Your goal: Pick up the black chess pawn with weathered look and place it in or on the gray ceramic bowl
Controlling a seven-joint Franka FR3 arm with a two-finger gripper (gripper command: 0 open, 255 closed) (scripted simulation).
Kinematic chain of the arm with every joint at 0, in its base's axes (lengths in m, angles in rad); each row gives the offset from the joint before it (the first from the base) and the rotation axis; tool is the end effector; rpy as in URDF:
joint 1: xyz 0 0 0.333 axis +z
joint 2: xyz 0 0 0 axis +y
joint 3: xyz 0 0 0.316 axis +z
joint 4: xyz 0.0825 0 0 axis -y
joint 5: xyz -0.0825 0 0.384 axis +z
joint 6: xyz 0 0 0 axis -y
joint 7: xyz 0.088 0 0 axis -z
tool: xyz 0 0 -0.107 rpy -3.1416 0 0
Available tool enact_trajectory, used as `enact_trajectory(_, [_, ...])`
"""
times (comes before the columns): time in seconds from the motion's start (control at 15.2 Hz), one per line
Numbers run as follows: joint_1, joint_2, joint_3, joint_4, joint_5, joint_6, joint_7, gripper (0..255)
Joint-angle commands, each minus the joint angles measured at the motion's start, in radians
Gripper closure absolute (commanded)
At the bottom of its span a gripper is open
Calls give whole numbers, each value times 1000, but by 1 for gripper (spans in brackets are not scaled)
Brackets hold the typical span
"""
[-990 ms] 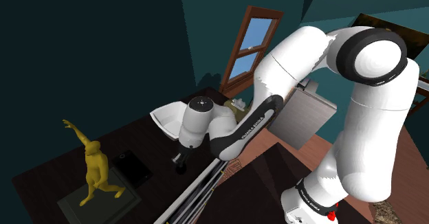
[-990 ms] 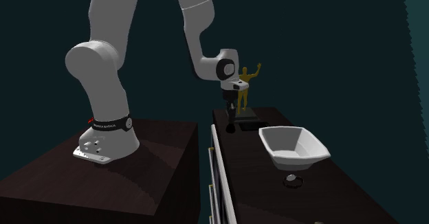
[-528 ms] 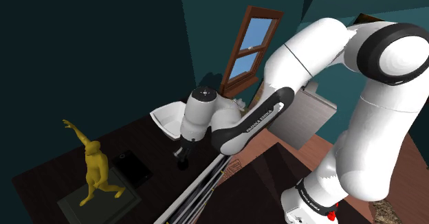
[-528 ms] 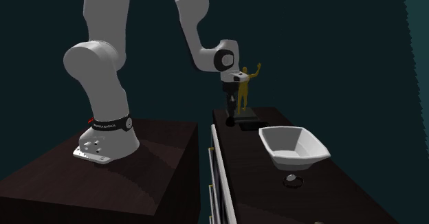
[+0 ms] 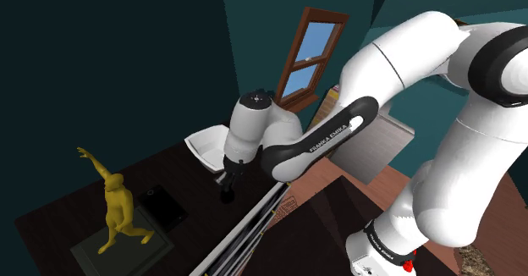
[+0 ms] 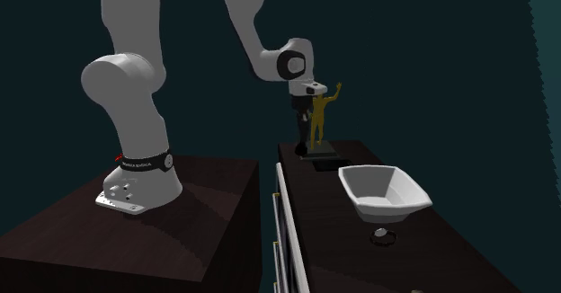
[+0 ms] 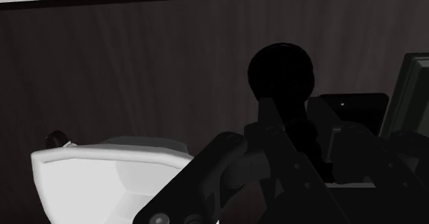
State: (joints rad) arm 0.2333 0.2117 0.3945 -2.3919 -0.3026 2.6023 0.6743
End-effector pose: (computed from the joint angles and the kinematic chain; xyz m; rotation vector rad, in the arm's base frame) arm 0.4016 0.3036 0.2383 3.0777 0.3138 0.1021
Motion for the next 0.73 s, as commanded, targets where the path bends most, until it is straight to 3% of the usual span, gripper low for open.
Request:
enact_trajectory(0.0, [-9, -31, 13, -4, 30, -23, -23, 255])
enact_trajectory(0.46, [-22, -115, 37, 4, 112, -103, -86, 255])
enact_trajectory(0.66, [-56, -72, 5, 68, 98, -123, -146, 255])
